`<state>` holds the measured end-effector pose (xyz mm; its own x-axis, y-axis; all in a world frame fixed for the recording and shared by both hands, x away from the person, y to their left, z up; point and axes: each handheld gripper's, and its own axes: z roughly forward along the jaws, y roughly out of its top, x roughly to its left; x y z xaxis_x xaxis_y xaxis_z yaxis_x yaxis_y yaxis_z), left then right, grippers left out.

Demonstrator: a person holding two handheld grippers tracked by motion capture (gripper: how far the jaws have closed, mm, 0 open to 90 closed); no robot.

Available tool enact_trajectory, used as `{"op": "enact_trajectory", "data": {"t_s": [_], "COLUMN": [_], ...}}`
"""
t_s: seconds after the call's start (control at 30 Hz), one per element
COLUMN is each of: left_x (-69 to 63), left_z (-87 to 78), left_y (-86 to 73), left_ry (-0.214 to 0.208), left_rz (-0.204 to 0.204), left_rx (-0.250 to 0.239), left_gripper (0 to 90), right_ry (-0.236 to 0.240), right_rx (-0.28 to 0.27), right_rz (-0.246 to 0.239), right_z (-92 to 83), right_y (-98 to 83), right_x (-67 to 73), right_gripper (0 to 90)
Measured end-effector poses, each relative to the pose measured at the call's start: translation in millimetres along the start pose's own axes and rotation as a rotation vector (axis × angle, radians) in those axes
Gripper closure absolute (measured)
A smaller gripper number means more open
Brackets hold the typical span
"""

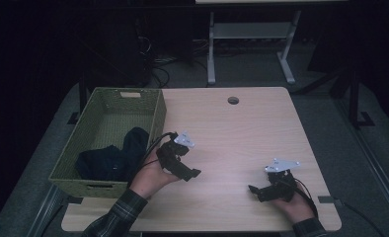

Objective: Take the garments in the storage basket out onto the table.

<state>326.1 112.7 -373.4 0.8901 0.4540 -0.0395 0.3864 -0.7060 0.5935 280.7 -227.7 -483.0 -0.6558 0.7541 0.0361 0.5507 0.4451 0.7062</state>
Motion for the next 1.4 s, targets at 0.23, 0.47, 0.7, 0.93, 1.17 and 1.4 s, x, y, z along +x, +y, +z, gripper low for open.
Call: {"op": "enact_trajectory", "data": {"t_s": [0.23,0.47,0.7,0.93,1.17,1.4], "left_x": [3.1,7.7,10.7,16.2,22.3,29.5], "left_z": [-6.6,-15.1,-21.9,-29.3,-37.7,-49.2], "left_y": [2.8,5.7,6.8,6.6,6.3,5.8], "left_ry": [-0.011,-0.012,-0.009,0.008,0.025,0.052], "left_rz": [-0.002,0.0,0.002,-0.001,-0.011,-0.023], "left_rx": [0.008,0.02,0.027,0.032,0.023,0.009], "left_gripper": [14.7,14.7,14.7,14.7,14.7,14.7], "right_ry": [0.0,0.0,0.0,0.0,0.0,0.0], "right_rx": [0.0,0.0,0.0,0.0,0.0,0.0], "right_rz": [-0.001,-0.001,-0.001,0.0,0.0,0.0], "right_z": [0.0,0.0,0.0,-0.1,-0.1,-0.1], "right_y": [0.0,0.0,0.0,0.0,0.0,0.0], "right_x": [-0.1,-0.1,0.0,0.0,0.0,0.1], "right_gripper": [1.9,1.9,1.9,1.9,1.9,1.9]}}
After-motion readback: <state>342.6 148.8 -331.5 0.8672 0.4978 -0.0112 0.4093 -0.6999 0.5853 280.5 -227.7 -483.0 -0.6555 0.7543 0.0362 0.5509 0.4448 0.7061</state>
